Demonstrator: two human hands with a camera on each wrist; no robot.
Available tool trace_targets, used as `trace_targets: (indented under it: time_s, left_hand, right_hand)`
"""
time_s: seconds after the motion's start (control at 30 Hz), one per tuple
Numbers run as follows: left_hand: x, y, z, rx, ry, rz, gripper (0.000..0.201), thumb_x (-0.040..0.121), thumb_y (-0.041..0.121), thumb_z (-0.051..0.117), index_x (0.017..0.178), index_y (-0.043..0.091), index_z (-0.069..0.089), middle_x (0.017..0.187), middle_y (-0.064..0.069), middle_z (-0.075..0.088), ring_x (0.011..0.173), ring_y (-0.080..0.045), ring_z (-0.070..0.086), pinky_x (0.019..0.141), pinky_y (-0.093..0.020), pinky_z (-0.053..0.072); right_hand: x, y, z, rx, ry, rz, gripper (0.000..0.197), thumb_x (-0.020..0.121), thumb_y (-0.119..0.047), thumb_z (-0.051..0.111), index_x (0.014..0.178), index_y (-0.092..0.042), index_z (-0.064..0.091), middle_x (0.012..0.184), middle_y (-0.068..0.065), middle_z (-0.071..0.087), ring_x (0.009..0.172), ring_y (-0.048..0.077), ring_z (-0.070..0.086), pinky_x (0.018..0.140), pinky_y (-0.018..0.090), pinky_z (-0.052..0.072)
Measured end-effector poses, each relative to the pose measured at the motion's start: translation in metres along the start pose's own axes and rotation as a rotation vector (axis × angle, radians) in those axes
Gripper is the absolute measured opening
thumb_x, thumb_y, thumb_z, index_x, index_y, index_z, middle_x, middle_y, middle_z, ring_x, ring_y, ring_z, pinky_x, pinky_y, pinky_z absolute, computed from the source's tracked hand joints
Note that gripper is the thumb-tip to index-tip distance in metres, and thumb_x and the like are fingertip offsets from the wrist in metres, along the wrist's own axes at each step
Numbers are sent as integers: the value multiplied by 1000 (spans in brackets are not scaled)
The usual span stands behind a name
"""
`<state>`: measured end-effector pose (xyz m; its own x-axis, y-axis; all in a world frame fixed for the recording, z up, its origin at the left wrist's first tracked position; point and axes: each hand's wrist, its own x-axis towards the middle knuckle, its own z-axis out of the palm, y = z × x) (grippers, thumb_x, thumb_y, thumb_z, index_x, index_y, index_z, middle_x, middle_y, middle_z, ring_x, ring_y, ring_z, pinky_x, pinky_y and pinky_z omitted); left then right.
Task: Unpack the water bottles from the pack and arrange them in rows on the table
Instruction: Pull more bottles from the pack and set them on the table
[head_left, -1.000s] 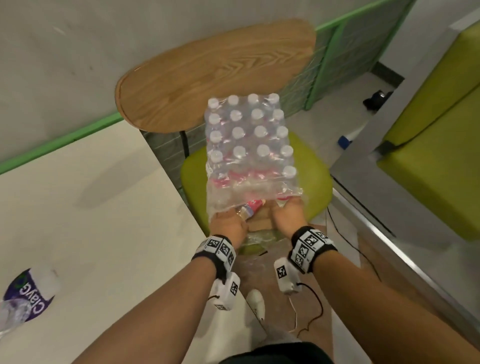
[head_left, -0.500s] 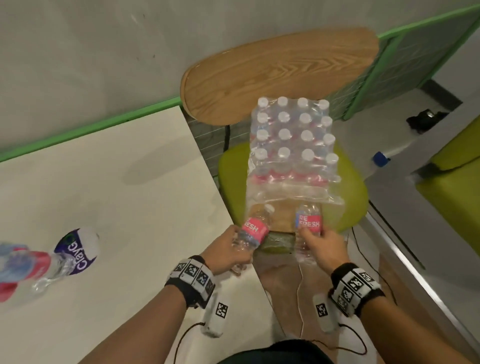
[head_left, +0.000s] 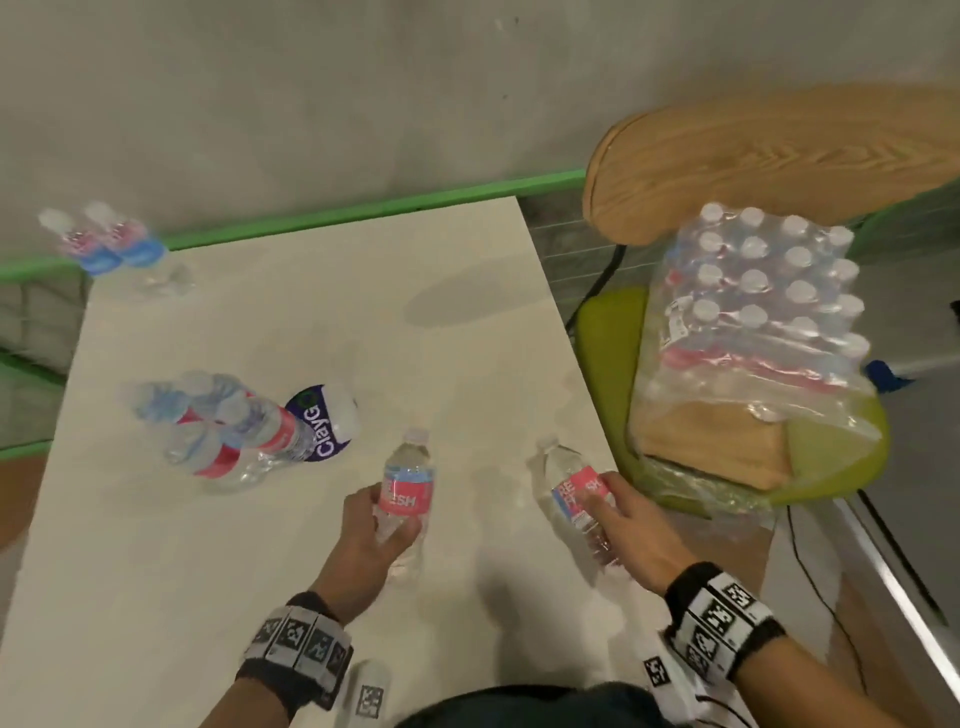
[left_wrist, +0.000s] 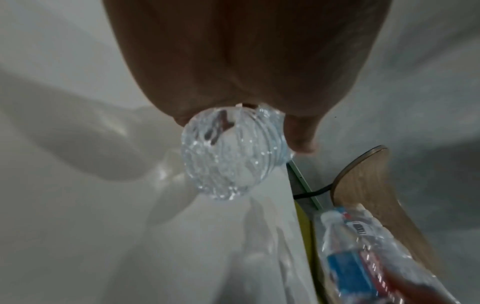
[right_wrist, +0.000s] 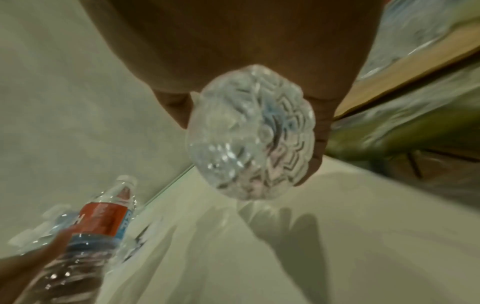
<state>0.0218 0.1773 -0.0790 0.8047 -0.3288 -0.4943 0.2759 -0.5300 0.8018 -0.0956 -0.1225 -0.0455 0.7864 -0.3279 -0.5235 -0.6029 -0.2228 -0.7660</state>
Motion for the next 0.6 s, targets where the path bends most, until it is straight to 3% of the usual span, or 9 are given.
trace_targets:
  time_s: [0.03,0.1,0.2,0.33,0.43,0.5,0.6]
  left_hand:
    - [-4,-8,-11,-23,57,4,63,82,45,68,130,19,36,123,0,48,107,-12,54,87,-23,43]
    - [-8,-25,-33,-69,162,27,55,87,25,69,130,17,35,123,-5,52,105,-12,56,93,-33,48]
    - [-7,-42,-63,-102,324,67,51,86,7,69,127,19,40,125,-5,52,109,-15,57,100,-39,48]
    - [-3,-48,-91,-31,476,69,53,84,15,74,127,20,45,120,5,55,104,-17,58,93,-32,47]
    - [6,-46,-103,-24,518,86,56,84,12,73,131,20,45,122,5,56,101,-16,59,85,-28,51]
    - [16,-43,-107,-19,512,108,60,84,8,72,136,19,43,125,4,56,102,-14,57,84,-25,51]
    - [32,-44,-108,17,471,135,63,84,10,71,138,24,41,132,3,55,114,-19,57,95,-37,53]
  right_hand:
    - [6,-8,14,-15,-27,-21,23,93,-45,53,104,-26,53,94,3,71,72,13,68,67,36,55]
    - [18,-24,41,-55,-92,-84,38,85,-55,57,109,-28,47,100,-5,70,85,9,69,75,32,55]
    - [30,-53,84,-126,-146,-166,47,83,-54,65,115,-29,40,105,-14,66,93,4,65,79,28,53]
    - [43,-88,133,-213,-132,-250,44,86,-46,66,115,-27,38,102,-16,63,91,1,63,76,22,51]
    - [54,-106,162,-205,-105,-317,42,88,-30,66,118,-24,36,107,-8,63,96,13,63,83,31,53]
    - [62,-119,177,-218,-75,-347,43,89,-22,64,122,-20,36,106,-6,60,92,15,60,81,31,51]
    - [79,-135,192,-218,-24,-358,44,91,-16,61,127,-17,35,102,-7,57,91,13,57,78,23,42]
